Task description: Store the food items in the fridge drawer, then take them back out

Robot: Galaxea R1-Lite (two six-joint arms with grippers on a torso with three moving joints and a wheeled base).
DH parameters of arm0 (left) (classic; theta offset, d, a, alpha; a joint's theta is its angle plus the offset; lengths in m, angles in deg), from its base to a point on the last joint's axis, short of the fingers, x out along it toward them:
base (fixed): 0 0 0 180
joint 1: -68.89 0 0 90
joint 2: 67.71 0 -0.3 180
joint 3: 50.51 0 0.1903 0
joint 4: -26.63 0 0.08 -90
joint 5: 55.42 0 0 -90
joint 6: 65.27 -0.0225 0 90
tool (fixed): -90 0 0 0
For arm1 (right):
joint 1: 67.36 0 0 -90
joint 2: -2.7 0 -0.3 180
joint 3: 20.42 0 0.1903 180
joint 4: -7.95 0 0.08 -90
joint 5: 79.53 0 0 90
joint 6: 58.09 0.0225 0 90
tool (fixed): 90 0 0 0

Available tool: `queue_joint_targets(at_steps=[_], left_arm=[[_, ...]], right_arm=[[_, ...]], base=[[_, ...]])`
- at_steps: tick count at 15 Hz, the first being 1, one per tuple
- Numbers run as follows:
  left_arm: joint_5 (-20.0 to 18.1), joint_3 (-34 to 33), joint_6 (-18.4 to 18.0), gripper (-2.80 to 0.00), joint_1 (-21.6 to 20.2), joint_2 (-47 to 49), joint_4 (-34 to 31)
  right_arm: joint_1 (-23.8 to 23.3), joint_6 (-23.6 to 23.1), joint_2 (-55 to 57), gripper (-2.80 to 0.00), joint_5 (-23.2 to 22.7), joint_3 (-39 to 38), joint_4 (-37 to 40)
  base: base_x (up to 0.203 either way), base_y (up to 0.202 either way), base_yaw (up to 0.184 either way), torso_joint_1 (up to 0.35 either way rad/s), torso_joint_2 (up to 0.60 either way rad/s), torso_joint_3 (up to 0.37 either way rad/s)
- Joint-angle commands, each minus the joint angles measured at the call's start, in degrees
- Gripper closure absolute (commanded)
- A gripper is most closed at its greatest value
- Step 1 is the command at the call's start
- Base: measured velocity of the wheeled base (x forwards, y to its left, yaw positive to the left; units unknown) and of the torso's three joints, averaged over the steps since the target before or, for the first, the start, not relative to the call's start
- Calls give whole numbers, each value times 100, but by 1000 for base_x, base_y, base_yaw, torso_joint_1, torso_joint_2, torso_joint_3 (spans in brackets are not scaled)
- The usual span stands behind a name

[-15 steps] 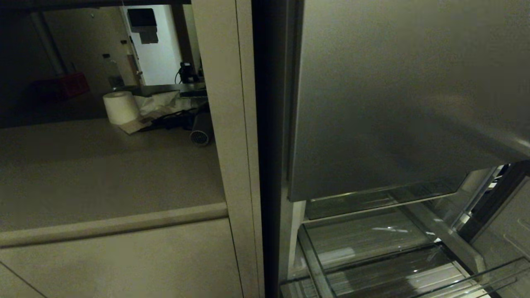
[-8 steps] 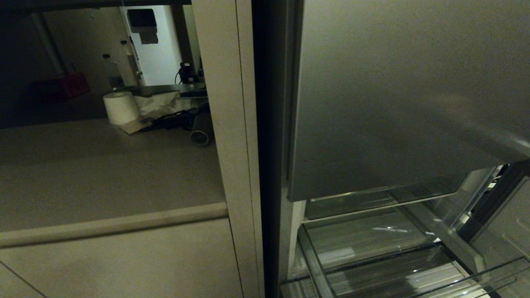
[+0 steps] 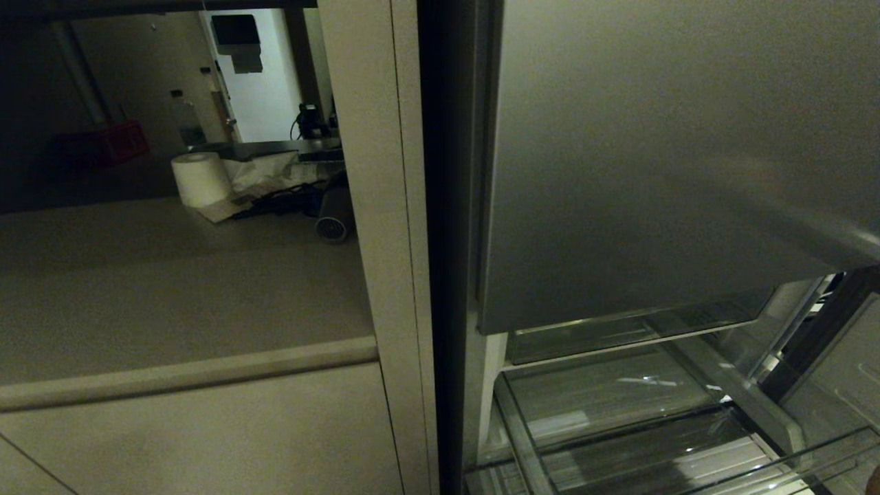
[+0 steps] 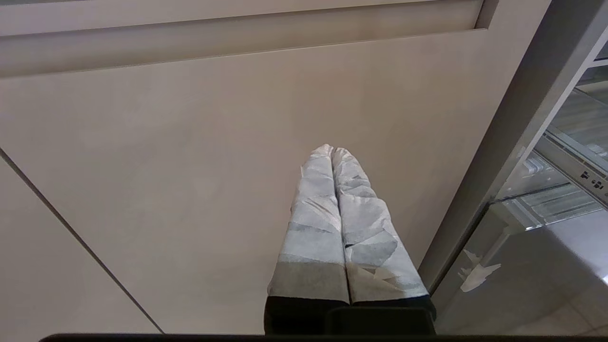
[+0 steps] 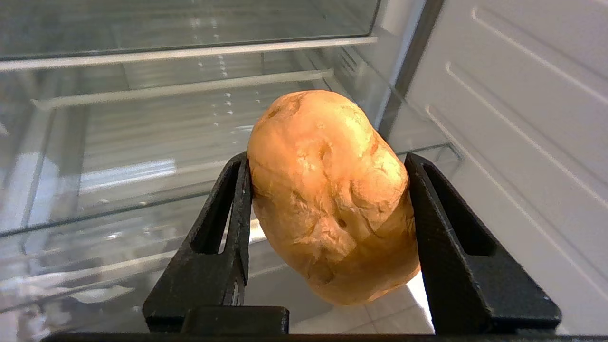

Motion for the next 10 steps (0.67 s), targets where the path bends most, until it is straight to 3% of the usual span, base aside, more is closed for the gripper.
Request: queue_joint_targets(at_steps=[1,3,6,10], left_arm=[[0,0,2,0,0,0,0],[0,0,2,0,0,0,0],[0,0,26,0,0,0,9],[0,0,28,0,0,0,9]], right_arm=[[363,-128,2,0,33,-199,14],[708,-227,-399,0,37,-202,136],[816,-227,-1600,0,-67,-200,468],[878,154,-1605,0,-85,-197,669]], base=[[0,0,0,0,0,0],[0,0,0,0,0,0],[0,0,0,0,0,0],[0,0,0,0,0,0]])
